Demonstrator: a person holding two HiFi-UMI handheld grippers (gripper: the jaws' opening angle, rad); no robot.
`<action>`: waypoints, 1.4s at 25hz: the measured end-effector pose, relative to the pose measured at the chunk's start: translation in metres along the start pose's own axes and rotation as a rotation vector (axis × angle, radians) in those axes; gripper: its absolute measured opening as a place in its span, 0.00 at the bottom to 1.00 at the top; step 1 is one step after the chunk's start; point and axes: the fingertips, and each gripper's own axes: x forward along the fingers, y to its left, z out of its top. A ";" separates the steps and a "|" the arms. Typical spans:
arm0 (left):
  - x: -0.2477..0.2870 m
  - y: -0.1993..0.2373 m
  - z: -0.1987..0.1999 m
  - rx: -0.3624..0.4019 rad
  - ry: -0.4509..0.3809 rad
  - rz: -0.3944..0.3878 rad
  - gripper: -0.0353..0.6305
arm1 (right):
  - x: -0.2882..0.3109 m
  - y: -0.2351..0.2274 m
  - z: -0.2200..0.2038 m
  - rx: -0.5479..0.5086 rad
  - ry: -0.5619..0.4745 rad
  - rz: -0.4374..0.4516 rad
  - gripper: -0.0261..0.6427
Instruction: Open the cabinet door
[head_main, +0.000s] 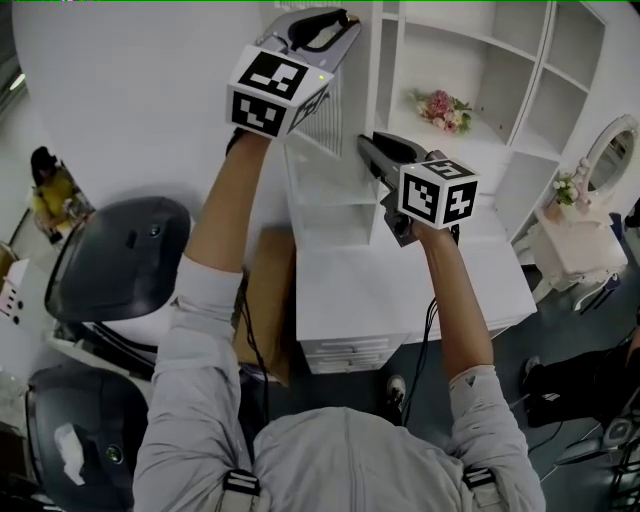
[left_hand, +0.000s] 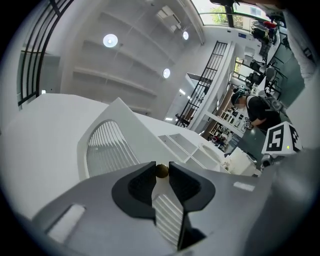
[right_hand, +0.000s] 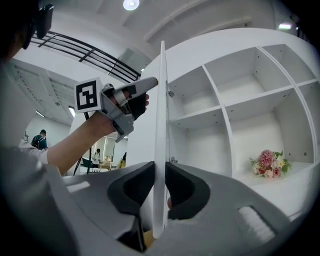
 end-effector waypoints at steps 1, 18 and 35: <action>-0.008 0.002 0.002 0.001 -0.001 -0.005 0.20 | 0.000 0.010 0.000 0.000 0.000 0.002 0.14; -0.123 0.079 -0.002 -0.170 -0.023 0.077 0.23 | 0.054 0.142 -0.004 -0.015 0.005 0.151 0.17; -0.165 0.051 0.005 -0.052 0.061 0.208 0.08 | -0.001 0.090 -0.003 -0.043 0.002 0.055 0.14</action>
